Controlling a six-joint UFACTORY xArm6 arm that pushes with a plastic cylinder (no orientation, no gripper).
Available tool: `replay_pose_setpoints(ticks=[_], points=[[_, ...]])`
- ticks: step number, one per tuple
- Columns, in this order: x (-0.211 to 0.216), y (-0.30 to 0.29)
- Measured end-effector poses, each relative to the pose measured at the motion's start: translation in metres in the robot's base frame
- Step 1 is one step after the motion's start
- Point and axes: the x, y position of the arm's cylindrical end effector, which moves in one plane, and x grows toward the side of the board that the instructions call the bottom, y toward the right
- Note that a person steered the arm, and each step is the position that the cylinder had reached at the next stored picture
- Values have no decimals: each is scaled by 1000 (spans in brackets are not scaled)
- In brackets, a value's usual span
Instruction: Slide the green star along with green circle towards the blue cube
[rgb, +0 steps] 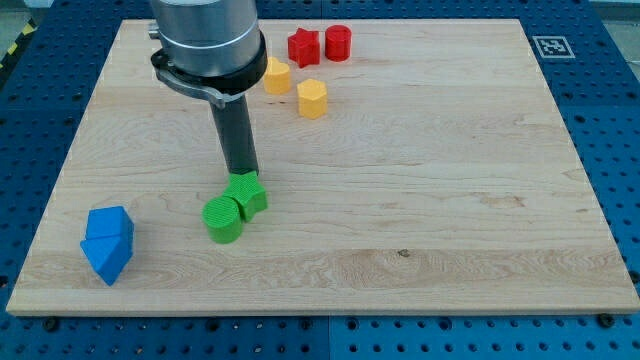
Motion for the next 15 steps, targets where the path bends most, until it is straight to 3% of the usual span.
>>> replay_pose_setpoints(ticks=[7,9,15], points=[[4,33],[35,33],[46,-24]])
